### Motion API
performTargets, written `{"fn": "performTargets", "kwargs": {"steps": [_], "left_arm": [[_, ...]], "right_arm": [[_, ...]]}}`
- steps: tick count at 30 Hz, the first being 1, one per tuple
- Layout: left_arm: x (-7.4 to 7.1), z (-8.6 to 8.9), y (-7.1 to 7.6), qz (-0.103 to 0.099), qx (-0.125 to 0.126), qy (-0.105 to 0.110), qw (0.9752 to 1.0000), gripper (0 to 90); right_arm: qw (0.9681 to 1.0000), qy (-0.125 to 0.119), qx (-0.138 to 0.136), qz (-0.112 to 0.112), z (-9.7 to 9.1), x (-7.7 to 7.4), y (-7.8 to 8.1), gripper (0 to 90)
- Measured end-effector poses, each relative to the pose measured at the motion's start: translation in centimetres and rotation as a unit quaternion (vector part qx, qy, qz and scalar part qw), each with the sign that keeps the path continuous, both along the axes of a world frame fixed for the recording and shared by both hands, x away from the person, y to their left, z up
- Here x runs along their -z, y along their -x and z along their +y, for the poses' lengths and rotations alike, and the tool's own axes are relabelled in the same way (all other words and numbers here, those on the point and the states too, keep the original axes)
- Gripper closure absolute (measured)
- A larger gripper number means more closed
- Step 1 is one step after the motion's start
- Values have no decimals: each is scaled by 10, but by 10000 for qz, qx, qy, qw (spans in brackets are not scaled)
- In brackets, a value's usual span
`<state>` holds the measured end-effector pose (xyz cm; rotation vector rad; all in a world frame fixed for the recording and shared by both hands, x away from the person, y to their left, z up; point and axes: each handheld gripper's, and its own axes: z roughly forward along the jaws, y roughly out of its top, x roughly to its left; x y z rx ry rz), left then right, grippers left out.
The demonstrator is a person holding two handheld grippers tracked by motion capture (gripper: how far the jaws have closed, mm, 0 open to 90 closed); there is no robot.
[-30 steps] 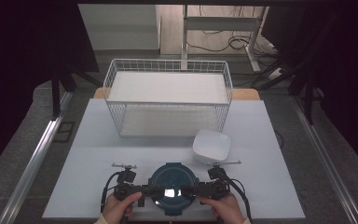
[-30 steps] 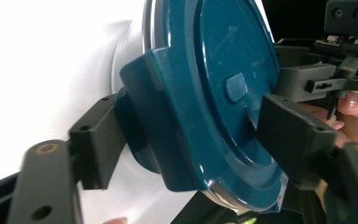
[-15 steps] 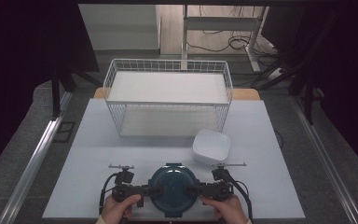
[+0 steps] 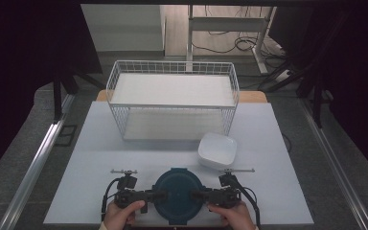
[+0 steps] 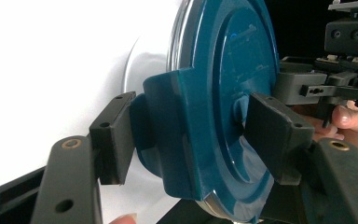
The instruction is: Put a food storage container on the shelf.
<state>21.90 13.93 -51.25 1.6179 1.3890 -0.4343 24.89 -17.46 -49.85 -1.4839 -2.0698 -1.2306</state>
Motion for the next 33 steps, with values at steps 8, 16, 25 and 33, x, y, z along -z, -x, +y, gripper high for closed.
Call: {"fn": "performTargets", "kwargs": {"steps": [8,16,25,33], "left_arm": [[-4,4,2,-106,-32,-21,9999,387],[-9,4,3,-245,-50,-143,9996,393],[-13,5,4,-360,-93,-225,9991,393],[-17,6,4,-442,-108,-239,9987,393]], "right_arm": [[9999,0,-39,-128,1,-3,3,362],[9998,-34,-52,-174,2,-4,5,372],[9998,-116,-25,-162,3,-4,5,384],[9996,-149,-24,-250,4,-7,4,387]]}}
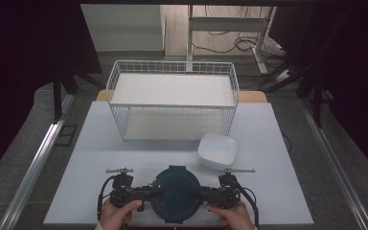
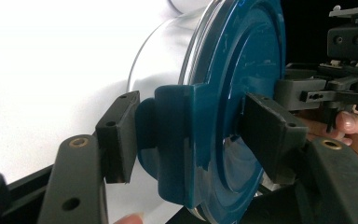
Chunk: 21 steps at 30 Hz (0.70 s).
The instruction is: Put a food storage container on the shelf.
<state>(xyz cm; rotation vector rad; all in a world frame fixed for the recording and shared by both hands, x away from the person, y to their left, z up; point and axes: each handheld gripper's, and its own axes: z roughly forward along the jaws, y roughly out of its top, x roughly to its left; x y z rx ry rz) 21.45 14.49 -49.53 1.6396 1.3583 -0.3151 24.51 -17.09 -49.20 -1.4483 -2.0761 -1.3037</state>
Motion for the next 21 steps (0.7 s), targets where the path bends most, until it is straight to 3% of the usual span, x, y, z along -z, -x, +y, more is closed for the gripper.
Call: {"fn": "performTargets", "kwargs": {"steps": [12,21], "left_arm": [[-11,2,-5,-158,39,-30,9999,393],[-28,6,-16,-328,25,-19,9995,393]], "right_arm": [[9998,33,-70,-161,1,-12,-5,388],[9994,46,-89,-339,5,-29,-16,389]]}}
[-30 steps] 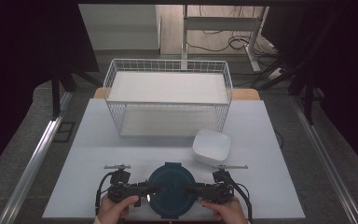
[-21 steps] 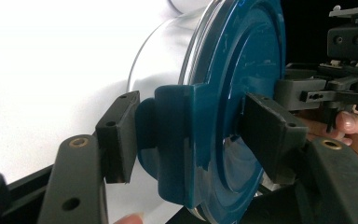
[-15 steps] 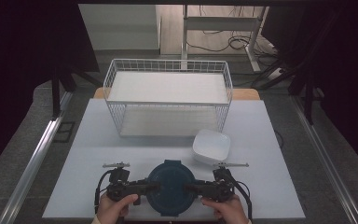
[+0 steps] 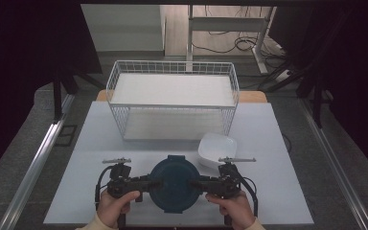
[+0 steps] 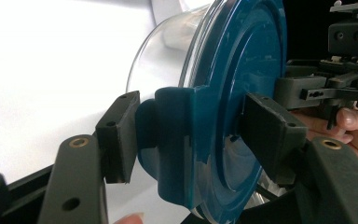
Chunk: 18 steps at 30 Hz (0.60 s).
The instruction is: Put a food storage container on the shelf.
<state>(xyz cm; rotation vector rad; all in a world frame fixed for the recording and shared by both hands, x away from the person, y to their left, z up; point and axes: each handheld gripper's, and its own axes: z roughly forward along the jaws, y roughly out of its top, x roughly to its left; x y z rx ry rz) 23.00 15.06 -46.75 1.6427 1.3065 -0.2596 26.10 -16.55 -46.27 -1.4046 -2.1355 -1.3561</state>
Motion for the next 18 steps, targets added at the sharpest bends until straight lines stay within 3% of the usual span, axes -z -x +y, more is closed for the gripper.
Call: {"fn": "performTargets", "kwargs": {"steps": [18], "left_arm": [[-55,7,-41,-402,-3,100,9991,394]], "right_arm": [[9989,106,-34,-465,8,-63,-39,389]]}}
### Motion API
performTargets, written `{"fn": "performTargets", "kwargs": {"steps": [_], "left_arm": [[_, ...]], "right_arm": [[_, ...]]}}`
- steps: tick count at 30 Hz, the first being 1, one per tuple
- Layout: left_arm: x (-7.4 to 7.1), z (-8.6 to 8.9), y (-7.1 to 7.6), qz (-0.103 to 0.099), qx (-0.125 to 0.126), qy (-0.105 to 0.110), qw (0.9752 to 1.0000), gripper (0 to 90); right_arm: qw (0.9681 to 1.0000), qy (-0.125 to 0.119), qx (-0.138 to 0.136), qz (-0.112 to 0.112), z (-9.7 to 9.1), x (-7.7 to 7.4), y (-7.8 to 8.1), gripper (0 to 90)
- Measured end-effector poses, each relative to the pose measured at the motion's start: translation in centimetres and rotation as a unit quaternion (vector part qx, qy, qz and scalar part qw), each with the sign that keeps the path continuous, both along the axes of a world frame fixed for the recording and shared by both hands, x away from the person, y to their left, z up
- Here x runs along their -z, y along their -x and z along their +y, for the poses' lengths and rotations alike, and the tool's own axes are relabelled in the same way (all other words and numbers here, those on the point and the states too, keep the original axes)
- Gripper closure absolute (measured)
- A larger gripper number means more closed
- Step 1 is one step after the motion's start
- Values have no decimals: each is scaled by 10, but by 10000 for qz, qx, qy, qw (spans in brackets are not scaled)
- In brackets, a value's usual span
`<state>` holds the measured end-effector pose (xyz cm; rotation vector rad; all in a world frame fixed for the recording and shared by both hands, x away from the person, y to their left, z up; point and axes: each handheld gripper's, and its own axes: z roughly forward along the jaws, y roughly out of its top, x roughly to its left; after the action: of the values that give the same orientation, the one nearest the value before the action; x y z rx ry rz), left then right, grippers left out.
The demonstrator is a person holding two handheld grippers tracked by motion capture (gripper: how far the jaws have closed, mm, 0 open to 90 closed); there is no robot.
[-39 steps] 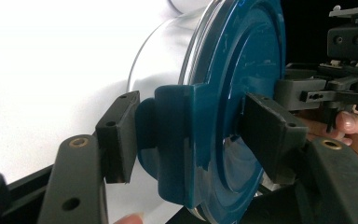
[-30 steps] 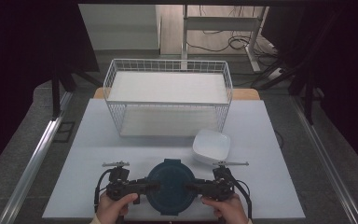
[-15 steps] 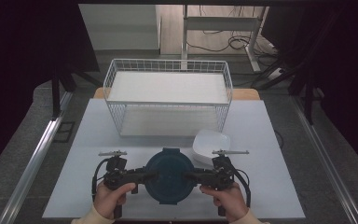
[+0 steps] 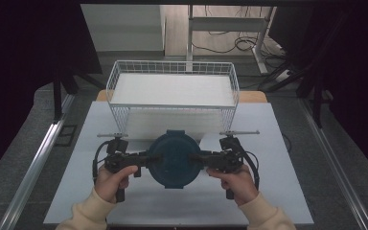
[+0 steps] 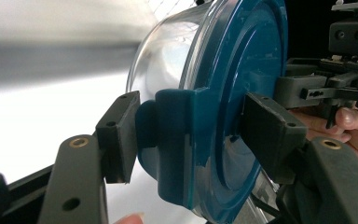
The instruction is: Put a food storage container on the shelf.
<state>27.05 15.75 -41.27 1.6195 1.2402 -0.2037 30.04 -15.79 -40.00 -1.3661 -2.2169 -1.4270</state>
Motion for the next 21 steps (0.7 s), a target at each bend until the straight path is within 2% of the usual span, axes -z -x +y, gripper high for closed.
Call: {"fn": "performTargets", "kwargs": {"steps": [15,16,21], "left_arm": [[-51,10,-41,-281,32,176,9994,394],[-53,11,-42,-298,38,178,9994,394],[-72,14,-51,-410,47,156,9990,394]], "right_arm": [[9992,68,8,-405,7,-57,-35,397],[9990,72,10,-431,9,-64,-38,397],[9986,89,-1,-528,12,-82,-46,398]]}}
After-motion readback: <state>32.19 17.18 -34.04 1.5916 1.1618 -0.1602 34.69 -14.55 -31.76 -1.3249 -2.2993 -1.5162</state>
